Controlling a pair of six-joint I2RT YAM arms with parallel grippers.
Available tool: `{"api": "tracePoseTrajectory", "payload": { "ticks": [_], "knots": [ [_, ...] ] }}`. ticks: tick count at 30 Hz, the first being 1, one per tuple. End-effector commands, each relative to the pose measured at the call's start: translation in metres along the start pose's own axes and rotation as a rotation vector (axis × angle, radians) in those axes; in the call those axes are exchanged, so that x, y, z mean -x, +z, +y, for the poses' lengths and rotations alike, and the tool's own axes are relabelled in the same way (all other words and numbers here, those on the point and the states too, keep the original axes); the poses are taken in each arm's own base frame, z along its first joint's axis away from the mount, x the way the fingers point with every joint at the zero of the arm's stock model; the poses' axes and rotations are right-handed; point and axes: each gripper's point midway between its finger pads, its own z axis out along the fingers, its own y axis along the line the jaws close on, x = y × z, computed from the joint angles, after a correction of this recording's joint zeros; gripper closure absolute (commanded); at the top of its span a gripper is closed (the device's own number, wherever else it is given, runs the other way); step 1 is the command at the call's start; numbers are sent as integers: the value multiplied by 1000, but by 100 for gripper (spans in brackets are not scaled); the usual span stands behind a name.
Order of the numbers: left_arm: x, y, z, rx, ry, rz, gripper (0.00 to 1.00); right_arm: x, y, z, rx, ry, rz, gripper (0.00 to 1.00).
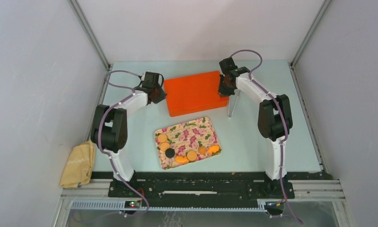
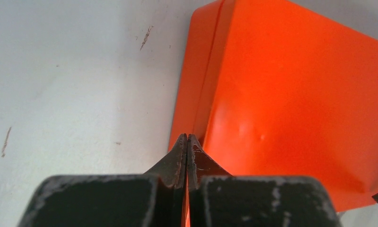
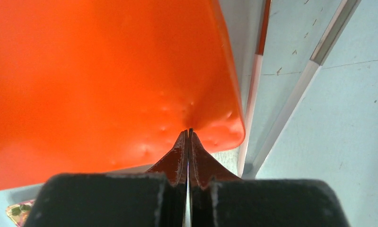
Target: Pack the cookies
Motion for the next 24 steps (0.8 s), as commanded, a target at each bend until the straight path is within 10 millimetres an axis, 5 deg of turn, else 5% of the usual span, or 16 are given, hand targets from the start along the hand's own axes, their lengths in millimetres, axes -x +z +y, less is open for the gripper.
{"api": "tracePoseTrajectory", "payload": {
  "ticks": [1, 7, 14, 24],
  "knots": [
    [24, -42, -11, -35, 16, -103, 100, 30, -62, 25, 33, -72, -192, 100],
    [38, -101, 0, -14, 34, -229, 100, 45, -122, 48, 37, -167, -361, 97],
    [32, -180, -27, -144, 177, -379, 100, 43, -160, 62, 95, -171, -428, 94],
    [34, -190, -33, -179, 177, -395, 98, 32, -152, 52, 32, -198, -404, 93]
  ]
}}
